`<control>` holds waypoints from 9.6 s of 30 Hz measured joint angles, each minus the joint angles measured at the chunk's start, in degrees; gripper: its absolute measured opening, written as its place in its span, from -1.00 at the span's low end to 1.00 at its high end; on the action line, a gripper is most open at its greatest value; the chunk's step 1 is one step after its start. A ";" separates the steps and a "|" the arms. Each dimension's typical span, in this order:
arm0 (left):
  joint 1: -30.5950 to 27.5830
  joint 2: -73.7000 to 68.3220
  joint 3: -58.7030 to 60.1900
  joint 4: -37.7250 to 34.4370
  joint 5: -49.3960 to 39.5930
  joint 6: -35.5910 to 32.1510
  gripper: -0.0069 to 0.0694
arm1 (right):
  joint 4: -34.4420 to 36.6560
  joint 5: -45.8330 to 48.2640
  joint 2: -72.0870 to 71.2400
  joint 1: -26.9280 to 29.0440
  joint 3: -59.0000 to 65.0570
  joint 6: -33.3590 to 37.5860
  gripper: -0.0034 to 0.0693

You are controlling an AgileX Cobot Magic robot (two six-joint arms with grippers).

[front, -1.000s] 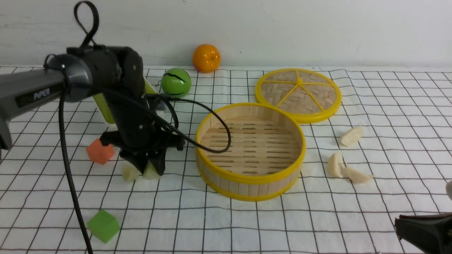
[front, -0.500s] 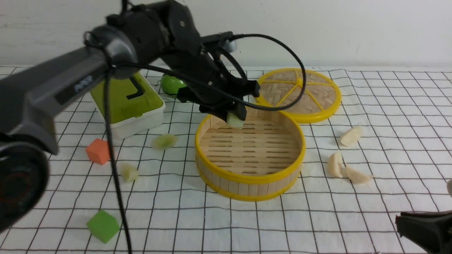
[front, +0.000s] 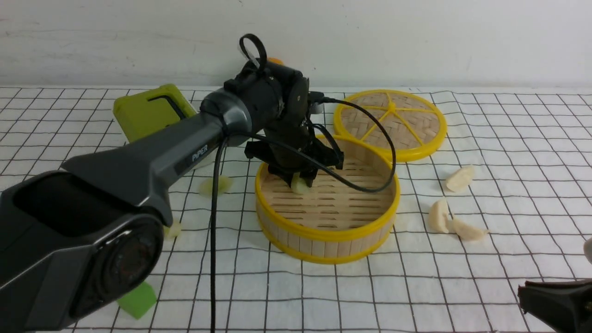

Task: Put the dumplings into the steamer on the table with the white tablecloth.
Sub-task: 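Place the dumpling into the bamboo steamer basket with the left gripper, then reach for and grasp a dumpling on the table with the left gripper, then place the dumpling into the bamboo steamer basket with the left gripper, then reach for and grasp a dumpling on the table with the left gripper, then place the dumpling into the bamboo steamer basket with the left gripper, then reach for and grasp a dumpling lying on the table beside the steamer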

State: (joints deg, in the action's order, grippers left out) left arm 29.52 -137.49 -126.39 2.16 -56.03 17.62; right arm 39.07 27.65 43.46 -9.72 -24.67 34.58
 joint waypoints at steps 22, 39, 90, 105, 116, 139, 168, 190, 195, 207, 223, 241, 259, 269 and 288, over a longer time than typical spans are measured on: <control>-11.60 16.52 1.36 6.01 -13.28 -9.53 0.20 | 0.00 0.28 0.00 0.00 0.00 0.00 -0.71; -14.64 5.34 9.73 -2.95 -2.15 -32.86 0.20 | -0.19 0.72 0.00 0.00 0.00 0.00 -0.67; 2.24 0.05 -0.58 -3.47 5.35 17.19 -0.22 | -1.73 1.05 0.00 0.00 0.00 -0.69 -0.59; 2.35 -0.89 -1.66 -0.78 5.26 19.18 0.39 | -1.11 2.84 0.00 0.00 0.00 -0.74 -0.56; 2.42 10.49 -10.29 1.32 -7.97 9.66 0.32 | -0.60 2.84 0.00 0.00 0.00 -0.81 -0.53; -24.91 38.85 52.46 -7.66 5.81 3.98 0.07 | -0.25 2.05 0.00 0.00 0.00 -0.86 -0.50; -18.71 26.02 48.72 -2.16 16.12 15.90 0.06 | 0.25 0.06 0.00 0.00 0.00 -0.86 -0.48; -18.64 26.68 42.01 -10.16 4.80 1.85 -0.07 | 1.13 0.04 0.00 0.00 0.00 -0.86 -0.42; -16.90 27.34 32.04 -20.58 -0.55 -7.08 -0.07 | 1.13 -0.27 0.00 0.00 0.00 -0.86 -0.42; 0.83 10.89 2.78 -12.97 -5.90 0.02 -0.07 | 1.27 -0.41 0.00 0.00 0.00 -0.91 -0.42; 5.35 -5.56 -12.55 -3.33 -5.39 2.63 -0.07 | 1.27 0.24 0.00 0.00 0.00 -0.91 -0.40; 5.35 2.73 -12.63 -4.21 -8.12 1.77 0.15 | 2.54 0.35 0.00 0.00 0.00 -0.91 -0.35; 5.30 52.91 18.39 10.36 -15.04 -3.16 -0.85 | -13.11 12.56 25.21 0.00 -18.02 -14.91 -0.25; 5.30 78.90 64.52 13.05 -5.85 7.11 -0.85 | -21.06 9.86 44.45 0.00 -35.16 -21.60 0.05; 5.30 98.74 89.84 17.94 -2.16 10.93 -0.85 | -37.38 13.79 68.77 2.88 -51.60 -24.31 0.12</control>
State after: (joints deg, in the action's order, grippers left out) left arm 34.82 -38.75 -36.55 20.10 -58.18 28.55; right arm 1.68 41.44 112.22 -6.84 -76.28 10.27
